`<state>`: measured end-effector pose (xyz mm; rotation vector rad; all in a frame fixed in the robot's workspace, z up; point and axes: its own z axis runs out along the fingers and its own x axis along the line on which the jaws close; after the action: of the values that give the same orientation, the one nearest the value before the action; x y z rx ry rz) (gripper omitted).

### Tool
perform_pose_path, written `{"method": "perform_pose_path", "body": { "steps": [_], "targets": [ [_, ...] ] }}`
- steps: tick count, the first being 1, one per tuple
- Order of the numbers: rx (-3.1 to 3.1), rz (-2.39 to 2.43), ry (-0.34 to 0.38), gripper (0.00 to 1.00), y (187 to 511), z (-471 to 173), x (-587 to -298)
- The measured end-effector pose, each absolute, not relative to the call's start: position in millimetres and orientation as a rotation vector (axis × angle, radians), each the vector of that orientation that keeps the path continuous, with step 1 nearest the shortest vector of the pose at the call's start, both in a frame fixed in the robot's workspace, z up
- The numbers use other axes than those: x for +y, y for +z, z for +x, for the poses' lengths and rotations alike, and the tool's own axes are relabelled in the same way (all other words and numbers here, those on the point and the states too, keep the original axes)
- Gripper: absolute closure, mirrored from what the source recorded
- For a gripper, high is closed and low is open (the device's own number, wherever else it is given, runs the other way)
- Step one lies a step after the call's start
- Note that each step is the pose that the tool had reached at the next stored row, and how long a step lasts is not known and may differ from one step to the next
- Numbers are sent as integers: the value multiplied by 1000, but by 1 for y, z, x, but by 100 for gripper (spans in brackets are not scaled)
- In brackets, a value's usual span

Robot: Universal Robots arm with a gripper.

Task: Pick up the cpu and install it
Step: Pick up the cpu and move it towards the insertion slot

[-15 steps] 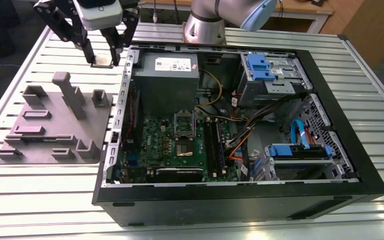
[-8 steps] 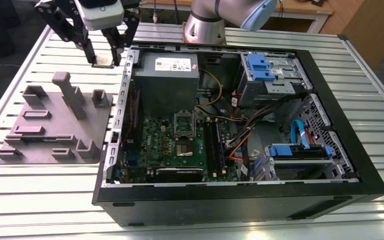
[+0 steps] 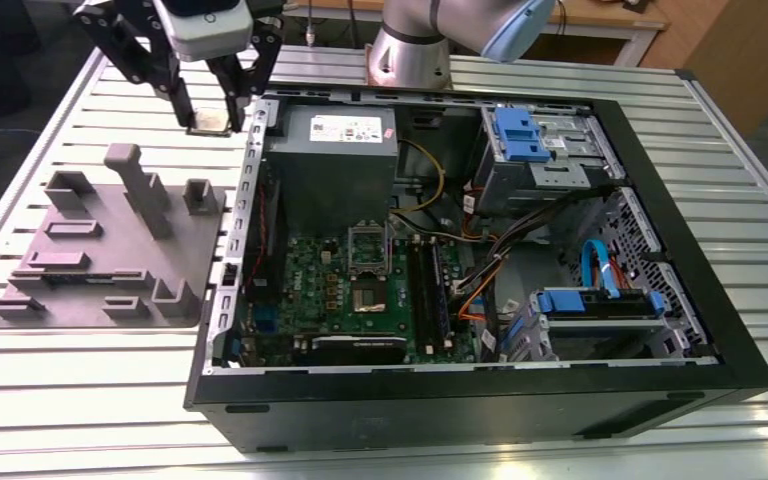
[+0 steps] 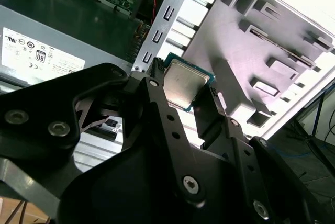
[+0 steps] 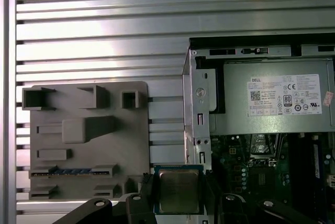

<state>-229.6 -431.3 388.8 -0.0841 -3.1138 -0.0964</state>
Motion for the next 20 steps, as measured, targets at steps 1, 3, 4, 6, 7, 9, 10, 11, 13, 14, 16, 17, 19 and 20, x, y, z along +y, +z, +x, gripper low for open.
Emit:
{"method": "perform_pose_path", "body": {
  "steps": [1, 3, 4, 6, 7, 9, 10, 11, 13, 14, 16, 17, 19, 20],
  "targets": [
    [-3114, -84, -96, 53, 389, -229, -431],
    [-3114, -84, -96, 53, 389, -228, -431],
    [-3114, -84, -96, 53, 389, -228, -431],
    [-3114, -84, -96, 53, 389, -227, -431],
    [-3114, -84, -96, 53, 389, -226, -431],
    [-3114, -84, -96, 53, 389, -225, -431],
    [-3114, -84, -96, 53, 389, -225, -431],
    [-3114, -84, -96, 53, 389, -224, -431],
    [-3114, -84, -96, 53, 389, -224, -431],
    [-3114, -84, -96, 53, 389, -223, -431],
    [-3114, -84, -96, 53, 389, -222, -431],
    [-3114, -84, -96, 53, 389, -222, -431],
    [-3114, -84, -96, 53, 389, -221, -431],
    [-3114, -84, -96, 53, 389, -221, -431]
  ]
}}
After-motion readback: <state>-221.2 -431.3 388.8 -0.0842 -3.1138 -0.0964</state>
